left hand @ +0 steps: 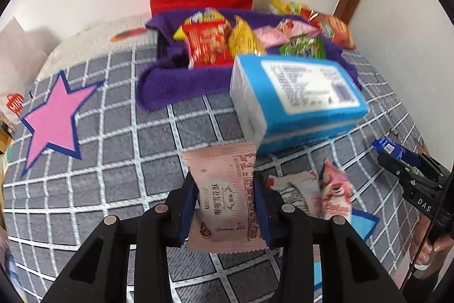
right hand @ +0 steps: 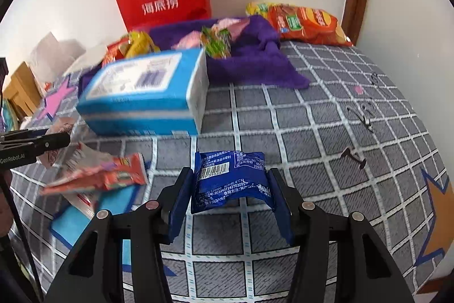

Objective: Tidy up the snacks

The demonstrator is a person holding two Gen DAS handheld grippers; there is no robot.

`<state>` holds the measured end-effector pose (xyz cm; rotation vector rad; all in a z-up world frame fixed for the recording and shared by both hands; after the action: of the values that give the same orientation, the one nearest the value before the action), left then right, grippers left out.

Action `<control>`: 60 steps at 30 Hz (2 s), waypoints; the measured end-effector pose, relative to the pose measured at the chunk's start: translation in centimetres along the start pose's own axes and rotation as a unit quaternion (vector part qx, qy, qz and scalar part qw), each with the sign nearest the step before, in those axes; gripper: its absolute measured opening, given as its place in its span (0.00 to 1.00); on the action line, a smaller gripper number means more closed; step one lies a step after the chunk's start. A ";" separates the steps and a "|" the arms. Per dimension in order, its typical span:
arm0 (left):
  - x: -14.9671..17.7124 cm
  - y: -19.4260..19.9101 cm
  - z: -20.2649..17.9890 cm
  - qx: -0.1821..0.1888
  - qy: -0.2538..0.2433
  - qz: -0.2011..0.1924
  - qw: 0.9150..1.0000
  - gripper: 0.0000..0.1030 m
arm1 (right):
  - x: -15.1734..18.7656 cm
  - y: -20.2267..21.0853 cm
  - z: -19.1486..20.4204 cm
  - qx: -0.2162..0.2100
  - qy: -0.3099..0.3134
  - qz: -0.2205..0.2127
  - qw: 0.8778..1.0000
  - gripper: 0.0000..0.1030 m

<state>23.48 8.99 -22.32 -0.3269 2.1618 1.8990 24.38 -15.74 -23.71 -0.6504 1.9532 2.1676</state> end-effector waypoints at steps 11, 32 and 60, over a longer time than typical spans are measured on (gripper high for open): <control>-3.1 4.9 -0.9 0.049 0.008 -0.041 0.998 0.35 | -6.1 4.4 0.3 -0.020 -0.001 -0.045 0.999 0.51; -15.4 8.5 -1.2 0.064 0.034 -0.099 0.992 0.35 | -22.2 7.4 4.2 -0.084 0.025 -0.080 0.993 0.51; -18.9 4.1 -0.1 0.037 0.059 -0.083 0.994 0.35 | -24.8 -5.3 4.5 -0.066 0.050 0.061 0.995 0.52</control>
<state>40.00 9.55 -12.34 -0.5977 2.1969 1.7457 47.64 -6.31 -18.07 -0.6911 1.9589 2.3976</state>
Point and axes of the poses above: each gripper's, at about its wrist camera, not at the fingertips, and y roughly against the way its jaws point, z to its left, x to its underside, the point moved 8 cm from there along -y, roughly the way its jaws point, and after that the axes turned 12 degrees about z, right-handed, at the moved point
